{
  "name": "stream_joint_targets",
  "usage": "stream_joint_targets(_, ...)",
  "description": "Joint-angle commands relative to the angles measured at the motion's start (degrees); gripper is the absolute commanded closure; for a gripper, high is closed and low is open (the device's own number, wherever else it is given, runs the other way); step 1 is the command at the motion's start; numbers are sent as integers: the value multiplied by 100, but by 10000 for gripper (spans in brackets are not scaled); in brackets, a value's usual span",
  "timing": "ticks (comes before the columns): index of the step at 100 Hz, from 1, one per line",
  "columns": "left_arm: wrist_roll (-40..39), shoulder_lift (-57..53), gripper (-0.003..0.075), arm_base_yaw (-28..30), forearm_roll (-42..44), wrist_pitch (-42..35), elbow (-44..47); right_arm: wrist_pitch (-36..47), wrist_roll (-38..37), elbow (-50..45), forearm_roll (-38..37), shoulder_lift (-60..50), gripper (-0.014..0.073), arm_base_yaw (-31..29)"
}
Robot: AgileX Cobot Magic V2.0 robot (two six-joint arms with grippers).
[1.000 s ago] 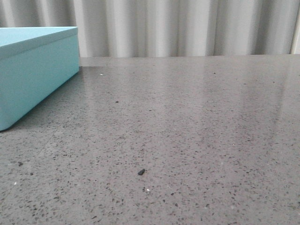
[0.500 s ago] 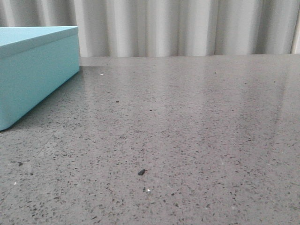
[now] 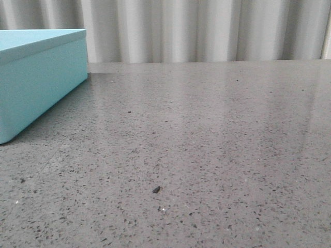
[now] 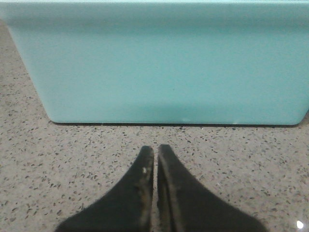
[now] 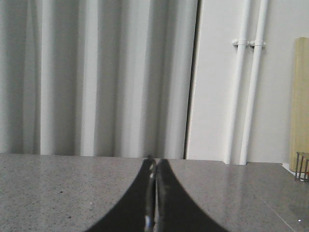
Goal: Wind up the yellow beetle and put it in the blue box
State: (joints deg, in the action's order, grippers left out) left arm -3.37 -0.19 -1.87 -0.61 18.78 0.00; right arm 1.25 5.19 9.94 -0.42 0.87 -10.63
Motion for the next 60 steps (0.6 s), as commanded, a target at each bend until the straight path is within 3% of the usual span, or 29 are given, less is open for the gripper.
stream_joint_targets(1, -50, -195, 741, 8, -8, -287, 146, 433, 55, 156, -40, 65, 655, -18)
stream_joint_targets(30, -50, -195, 741, 8, -8, -287, 146, 1482, -106, -625, -40, -30, 655, -18)
stream_joint_targets(43, -50, -185, 741, 8, -8, -287, 146, 1532, -320, -1153, -40, -262, 655, -18)
stream_joint_targets(60, -50, -185, 741, 8, -8, -287, 146, -203, -320, -1167, -98, -262, 655, -13)
